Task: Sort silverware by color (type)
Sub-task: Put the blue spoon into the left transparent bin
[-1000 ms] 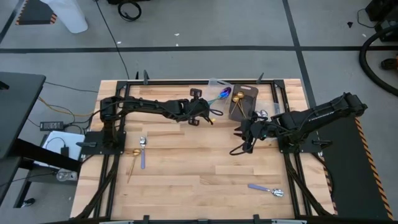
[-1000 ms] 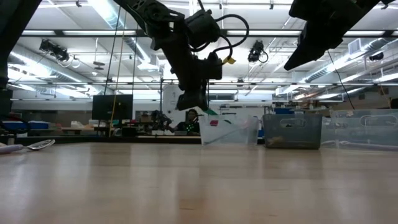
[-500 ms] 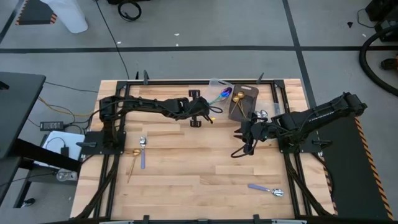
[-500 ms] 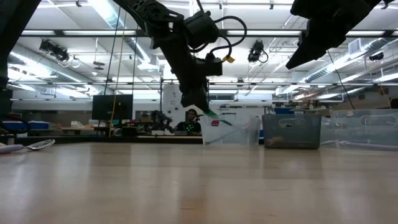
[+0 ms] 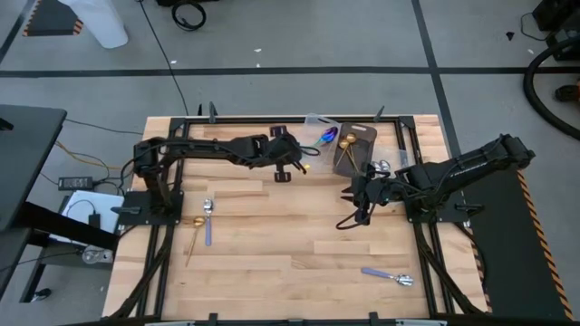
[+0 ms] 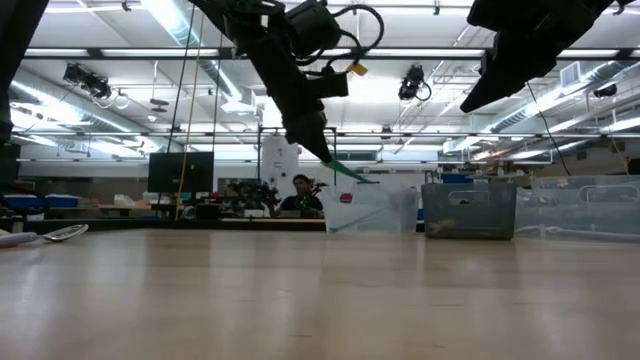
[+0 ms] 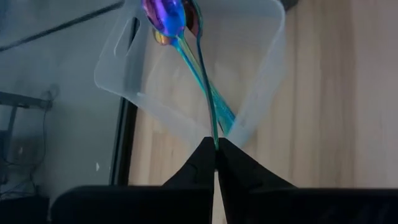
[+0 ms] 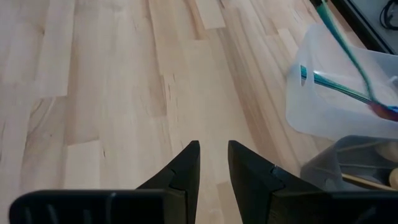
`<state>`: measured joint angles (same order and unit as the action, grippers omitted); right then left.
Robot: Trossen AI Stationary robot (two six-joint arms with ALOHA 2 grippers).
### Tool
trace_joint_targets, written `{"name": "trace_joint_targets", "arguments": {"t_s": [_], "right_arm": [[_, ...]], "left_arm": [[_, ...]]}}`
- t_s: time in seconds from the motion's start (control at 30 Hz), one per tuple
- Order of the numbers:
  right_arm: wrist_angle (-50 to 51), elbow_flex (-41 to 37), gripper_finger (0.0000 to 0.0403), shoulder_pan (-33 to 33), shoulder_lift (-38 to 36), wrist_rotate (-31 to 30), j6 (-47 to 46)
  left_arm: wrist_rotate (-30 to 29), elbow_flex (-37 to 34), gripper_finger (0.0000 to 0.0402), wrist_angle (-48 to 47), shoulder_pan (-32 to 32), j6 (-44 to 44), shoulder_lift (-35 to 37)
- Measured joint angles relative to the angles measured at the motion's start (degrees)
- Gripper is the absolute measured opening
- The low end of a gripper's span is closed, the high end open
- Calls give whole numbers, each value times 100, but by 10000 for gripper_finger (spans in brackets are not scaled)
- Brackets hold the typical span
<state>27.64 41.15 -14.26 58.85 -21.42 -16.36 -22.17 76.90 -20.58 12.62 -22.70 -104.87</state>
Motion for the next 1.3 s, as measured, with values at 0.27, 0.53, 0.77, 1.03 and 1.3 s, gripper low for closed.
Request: {"name": "trace_joint_targets", "arguments": {"t_s": [0.27, 0.53, 0.77, 1.03, 1.3], "right_arm": [[37, 0, 93, 0, -21, -17, 0], [137, 2, 93, 0, -247, -12, -20], [268, 2, 93, 0, -428, -10, -118], [492, 2, 93, 2, -460, -9, -251], [699, 0, 93, -97, -494, -25, -450]], "left_arm": [[396, 2, 13, 11, 143, 266, 276], [400, 0, 13, 271, 238, 497, 213], [430, 0, 13, 634, 341, 709, 213], [603, -133, 13, 1022, 328, 698, 28], [619, -959, 13, 2146, 403, 684, 24]]}}
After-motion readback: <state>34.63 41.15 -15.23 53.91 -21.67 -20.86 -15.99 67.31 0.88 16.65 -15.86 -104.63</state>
